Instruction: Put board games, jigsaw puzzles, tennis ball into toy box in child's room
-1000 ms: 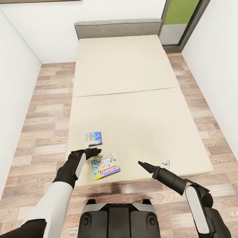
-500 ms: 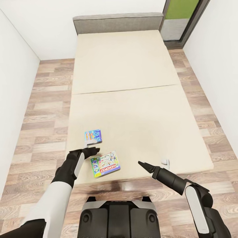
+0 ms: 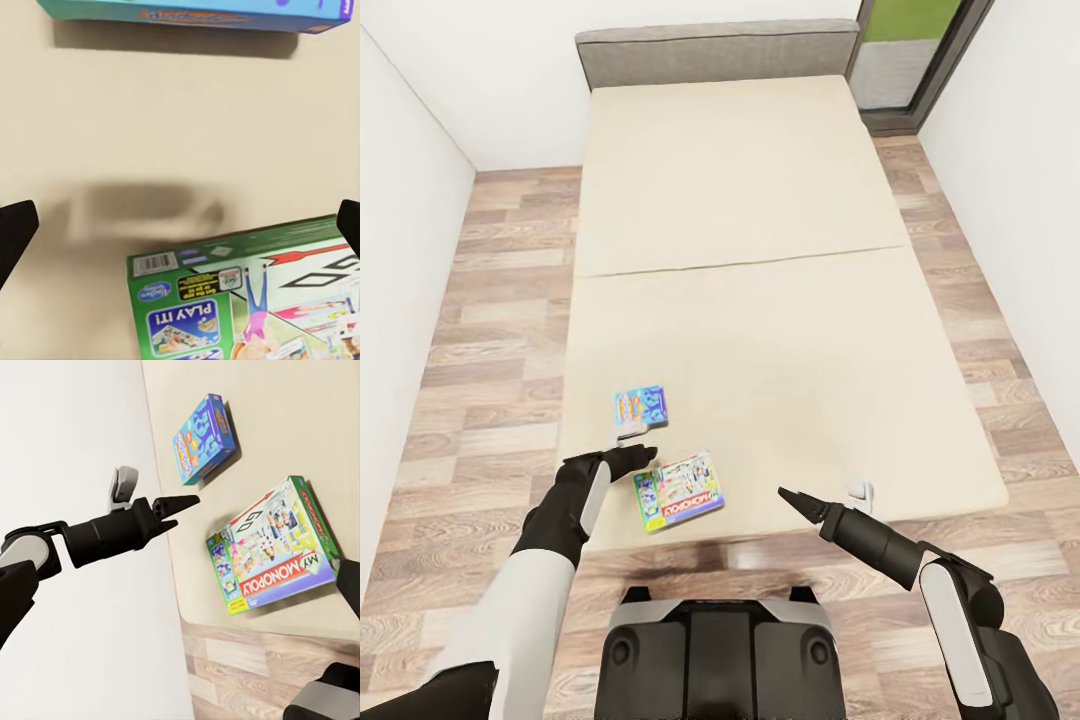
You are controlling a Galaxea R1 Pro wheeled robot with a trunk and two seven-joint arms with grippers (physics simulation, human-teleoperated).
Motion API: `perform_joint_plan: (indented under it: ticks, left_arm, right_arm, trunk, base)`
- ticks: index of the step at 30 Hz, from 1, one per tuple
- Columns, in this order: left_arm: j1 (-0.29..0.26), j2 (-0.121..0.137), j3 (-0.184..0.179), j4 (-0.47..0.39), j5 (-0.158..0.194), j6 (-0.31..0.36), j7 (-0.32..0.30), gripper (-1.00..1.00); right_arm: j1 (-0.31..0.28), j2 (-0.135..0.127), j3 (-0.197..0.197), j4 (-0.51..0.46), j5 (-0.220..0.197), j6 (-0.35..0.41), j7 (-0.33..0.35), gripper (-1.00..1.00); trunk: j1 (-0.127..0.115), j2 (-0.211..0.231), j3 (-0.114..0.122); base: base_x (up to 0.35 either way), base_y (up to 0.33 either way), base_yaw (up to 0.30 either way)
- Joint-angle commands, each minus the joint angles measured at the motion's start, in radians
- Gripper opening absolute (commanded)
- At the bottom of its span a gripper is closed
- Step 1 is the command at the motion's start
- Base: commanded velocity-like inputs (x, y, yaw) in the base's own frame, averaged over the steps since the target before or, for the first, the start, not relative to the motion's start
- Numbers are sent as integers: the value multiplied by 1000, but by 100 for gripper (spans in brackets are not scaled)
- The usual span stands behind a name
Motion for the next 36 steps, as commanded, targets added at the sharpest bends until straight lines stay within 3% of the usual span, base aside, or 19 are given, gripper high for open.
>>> perform_joint_plan:
  ticks: [1,10,20,36]
  left_arm:
    - [0,-1,5,-2,1,6,-3,100]
    - [0,-1,7,-4,1,1,-3,100]
    - [0,-2,-1,-3,-2,-58,-2,100]
    - [0,-3,-11,-3,-7,-73,-2,100]
  right_arm:
    - [0,0,-2,0,-2,5,2,100]
    - [0,0,-2,0,-2,5,2,100]
    - [0,0,-2,0,-2,5,2,100]
    - [0,0,-2,1,-2,5,3,100]
  trunk:
    - [0,-2,-3]
    - [0,-2,-18]
    - [0,-2,-34]
    - [0,-2,-60]
  base:
    - [0,0,0]
    - [0,0,0]
    - [0,0,0]
    - [0,0,0]
